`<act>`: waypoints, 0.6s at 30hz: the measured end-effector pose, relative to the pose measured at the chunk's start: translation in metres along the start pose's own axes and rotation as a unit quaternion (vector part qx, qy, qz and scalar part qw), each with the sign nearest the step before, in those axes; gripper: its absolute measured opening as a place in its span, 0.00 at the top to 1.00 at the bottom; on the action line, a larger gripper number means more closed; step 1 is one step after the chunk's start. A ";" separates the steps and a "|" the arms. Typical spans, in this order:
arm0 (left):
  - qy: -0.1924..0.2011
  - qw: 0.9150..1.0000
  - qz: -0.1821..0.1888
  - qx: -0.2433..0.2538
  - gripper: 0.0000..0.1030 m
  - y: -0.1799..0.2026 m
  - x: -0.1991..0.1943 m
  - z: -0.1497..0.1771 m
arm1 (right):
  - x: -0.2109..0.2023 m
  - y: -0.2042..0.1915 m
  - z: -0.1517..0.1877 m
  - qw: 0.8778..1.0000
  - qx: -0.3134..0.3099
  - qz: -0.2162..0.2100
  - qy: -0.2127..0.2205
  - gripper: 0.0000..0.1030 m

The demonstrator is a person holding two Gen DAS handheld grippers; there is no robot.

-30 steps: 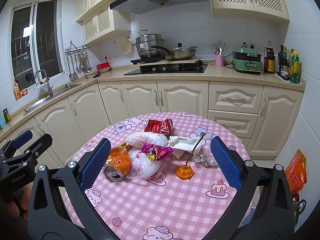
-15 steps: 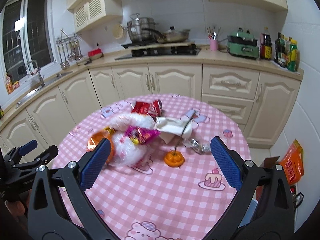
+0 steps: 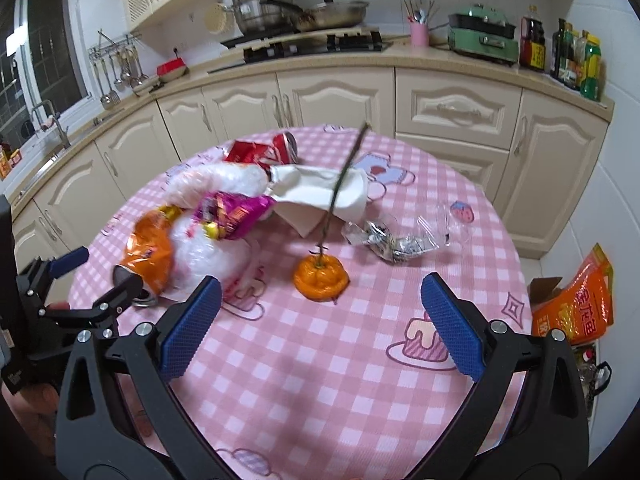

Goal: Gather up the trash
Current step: 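Grasp the orange Fanta can with left tool while right tool grasps the orange pepper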

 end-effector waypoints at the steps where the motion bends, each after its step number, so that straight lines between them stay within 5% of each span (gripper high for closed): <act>1: -0.004 1.000 -0.001 0.001 0.04 -0.001 0.004 0.000 | 0.005 0.002 0.000 1.000 0.001 0.002 -0.005 0.05; 6: -0.011 1.000 0.012 0.015 0.09 0.001 0.015 0.002 | 0.031 0.000 -0.005 1.000 -0.010 0.008 -0.022 0.06; 8: -0.018 0.999 0.035 0.016 0.32 0.002 0.019 0.004 | 0.039 -0.002 -0.007 0.999 -0.007 0.010 -0.029 0.18; 10: -0.026 0.999 0.043 0.016 0.42 0.004 0.025 0.006 | 0.050 -0.004 -0.006 0.999 -0.012 0.014 -0.043 0.27; 13: -0.015 0.998 0.050 0.021 0.46 0.004 0.021 0.005 | 0.062 -0.009 -0.003 0.998 -0.022 0.016 -0.060 0.40; 15: -0.013 0.998 0.058 0.018 0.46 0.002 0.020 0.006 | 0.069 -0.010 0.002 0.997 -0.028 0.018 -0.072 0.58; 18: -0.006 0.997 0.070 0.009 0.46 -0.003 0.016 0.008 | 0.065 -0.010 0.004 0.997 -0.027 0.008 -0.067 0.62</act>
Point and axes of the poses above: each gripper's, at about its wrist camera, not at the fingertips, and x roughly the way its jaws point, y to its right, z to its underside, the point moved 4 cm from there along x, roughly the way its jaws point, and after that the axes turned 9 degrees about x, right-handed, at the moved point
